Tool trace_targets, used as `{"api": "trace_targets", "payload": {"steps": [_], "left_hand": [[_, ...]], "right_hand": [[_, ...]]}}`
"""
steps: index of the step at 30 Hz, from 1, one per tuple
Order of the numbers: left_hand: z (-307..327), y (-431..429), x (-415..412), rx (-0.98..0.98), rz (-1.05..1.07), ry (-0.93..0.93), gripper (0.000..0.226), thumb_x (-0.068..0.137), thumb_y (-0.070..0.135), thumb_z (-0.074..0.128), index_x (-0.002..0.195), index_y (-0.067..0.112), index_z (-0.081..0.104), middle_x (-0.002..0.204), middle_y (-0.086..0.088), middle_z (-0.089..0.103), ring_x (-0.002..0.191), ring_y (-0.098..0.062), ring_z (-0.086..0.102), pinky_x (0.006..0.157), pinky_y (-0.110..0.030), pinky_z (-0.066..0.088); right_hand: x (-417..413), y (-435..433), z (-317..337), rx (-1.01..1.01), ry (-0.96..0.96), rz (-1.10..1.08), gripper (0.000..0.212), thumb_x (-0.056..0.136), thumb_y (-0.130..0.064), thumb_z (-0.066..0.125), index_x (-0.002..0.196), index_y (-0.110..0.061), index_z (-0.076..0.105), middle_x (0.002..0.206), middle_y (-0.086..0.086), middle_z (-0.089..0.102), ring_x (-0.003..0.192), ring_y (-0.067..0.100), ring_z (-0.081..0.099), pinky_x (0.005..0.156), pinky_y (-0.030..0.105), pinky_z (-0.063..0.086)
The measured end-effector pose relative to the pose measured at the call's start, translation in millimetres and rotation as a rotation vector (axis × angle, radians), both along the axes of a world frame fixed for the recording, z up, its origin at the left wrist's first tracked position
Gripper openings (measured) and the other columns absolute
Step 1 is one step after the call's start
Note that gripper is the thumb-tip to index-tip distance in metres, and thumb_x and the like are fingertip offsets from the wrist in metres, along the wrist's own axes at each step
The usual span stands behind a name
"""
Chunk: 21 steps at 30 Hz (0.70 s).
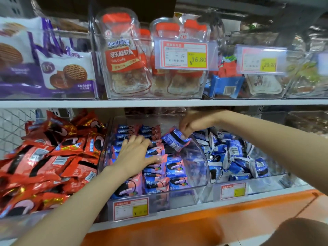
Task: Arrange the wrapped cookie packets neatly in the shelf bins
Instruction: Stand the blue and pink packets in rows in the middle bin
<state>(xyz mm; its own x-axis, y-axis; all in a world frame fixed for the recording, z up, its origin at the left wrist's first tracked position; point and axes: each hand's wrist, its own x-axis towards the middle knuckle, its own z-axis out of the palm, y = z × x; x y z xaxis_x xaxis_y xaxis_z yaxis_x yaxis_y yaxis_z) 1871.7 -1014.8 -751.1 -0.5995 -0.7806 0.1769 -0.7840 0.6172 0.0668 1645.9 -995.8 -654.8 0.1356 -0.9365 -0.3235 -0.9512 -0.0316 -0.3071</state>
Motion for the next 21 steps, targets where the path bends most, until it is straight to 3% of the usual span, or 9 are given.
{"api": "trace_targets", "payload": {"steps": [1, 3, 6, 9, 11, 13, 15, 18, 21], "left_hand": [[5.1, 7.2, -3.4, 0.050, -0.034, 0.146, 0.065, 0.081, 0.063, 0.051, 0.131, 0.022, 0.043, 0.130, 0.001, 0.046, 0.122, -0.018, 0.036, 0.097, -0.031, 0.027], [14.3, 14.5, -13.0, 0.235, -0.065, 0.498, 0.064, 0.080, 0.051, 0.062, 0.131, 0.018, 0.044, 0.122, -0.001, 0.053, 0.113, -0.016, 0.047, 0.091, -0.029, 0.037], [25.2, 23.0, -26.3, 0.783, -0.069, 0.949, 0.057, 0.080, 0.048, 0.059, 0.123, 0.014, 0.045, 0.116, -0.009, 0.059, 0.092, -0.017, 0.064, 0.076, -0.030, 0.053], [33.1, 28.9, -28.7, 1.265, -0.045, 1.273, 0.053, 0.080, 0.045, 0.056, 0.114, 0.004, 0.052, 0.104, -0.017, 0.066, 0.078, -0.020, 0.071, 0.069, -0.028, 0.059], [33.9, 29.8, -26.2, 1.302, -0.030, 1.383, 0.040, 0.084, 0.021, 0.064, 0.114, -0.003, 0.054, 0.102, -0.016, 0.066, 0.078, -0.016, 0.070, 0.071, -0.026, 0.058], [31.5, 30.0, -24.6, 1.209, 0.041, 1.406, 0.034, 0.083, 0.002, 0.065, 0.114, 0.000, 0.052, 0.102, -0.014, 0.064, 0.073, -0.014, 0.068, 0.070, -0.027, 0.058], [29.2, 28.6, -22.9, 1.113, 0.085, 1.372, 0.043, 0.081, -0.006, 0.065, 0.119, 0.004, 0.048, 0.107, -0.014, 0.061, 0.076, -0.017, 0.064, 0.072, -0.029, 0.055], [27.0, 23.6, -17.5, 0.998, 0.034, 1.288, 0.052, 0.074, -0.014, 0.067, 0.118, 0.007, 0.050, 0.100, -0.009, 0.064, 0.084, -0.020, 0.064, 0.077, -0.030, 0.055], [27.6, 23.0, -14.2, 0.976, -0.050, 1.175, 0.057, 0.070, -0.017, 0.068, 0.119, 0.008, 0.052, 0.104, -0.013, 0.065, 0.090, -0.022, 0.063, 0.080, -0.033, 0.054]], "right_hand": [[3.2, 12.0, 1.9, 0.014, -0.044, 0.014, 0.010, 0.084, -0.023, 0.066, 0.090, -0.015, 0.065, 0.082, -0.005, 0.060, 0.077, 0.010, 0.052, 0.075, 0.025, 0.040], [9.2, 30.3, 2.6, -0.004, -0.129, 0.006, 0.012, 0.086, -0.020, 0.064, 0.077, -0.014, 0.061, 0.069, -0.012, 0.058, 0.068, 0.003, 0.051, 0.070, 0.020, 0.036], [18.2, 47.7, -5.9, -0.201, -0.230, -0.016, 0.016, 0.085, -0.011, 0.065, 0.074, -0.022, 0.061, 0.065, -0.017, 0.060, 0.061, -0.004, 0.051, 0.064, 0.012, 0.040], [23.6, 57.9, -24.3, -0.568, -0.143, 0.043, 0.007, 0.080, -0.013, 0.069, 0.080, -0.017, 0.063, 0.076, -0.006, 0.065, 0.068, 0.008, 0.059, 0.070, 0.032, 0.051], [26.9, 59.1, -41.2, -0.697, -0.157, 0.074, 0.007, 0.079, -0.010, 0.070, 0.082, -0.013, 0.064, 0.087, 0.001, 0.067, 0.075, 0.016, 0.061, 0.073, 0.036, 0.051], [28.6, 61.0, -50.5, -0.743, -0.296, 0.066, 0.009, 0.079, -0.005, 0.071, 0.086, -0.010, 0.070, 0.098, 0.001, 0.065, 0.085, 0.014, 0.061, 0.077, 0.021, 0.048], [30.0, 65.1, -52.0, -0.708, -0.494, -0.055, 0.016, 0.081, -0.004, 0.070, 0.092, -0.015, 0.071, 0.102, -0.004, 0.063, 0.093, 0.007, 0.059, 0.080, 0.012, 0.044], [27.8, 61.9, -54.4, -0.593, -0.772, -0.351, 0.025, 0.084, -0.012, 0.068, 0.108, -0.015, 0.063, 0.101, 0.001, 0.067, 0.088, 0.011, 0.063, 0.079, 0.020, 0.051], [30.6, 59.2, -53.8, -0.358, -0.994, -0.464, 0.053, 0.081, -0.027, 0.069, 0.126, -0.005, 0.052, 0.101, 0.007, 0.068, 0.085, 0.017, 0.066, 0.073, 0.027, 0.056]]}}
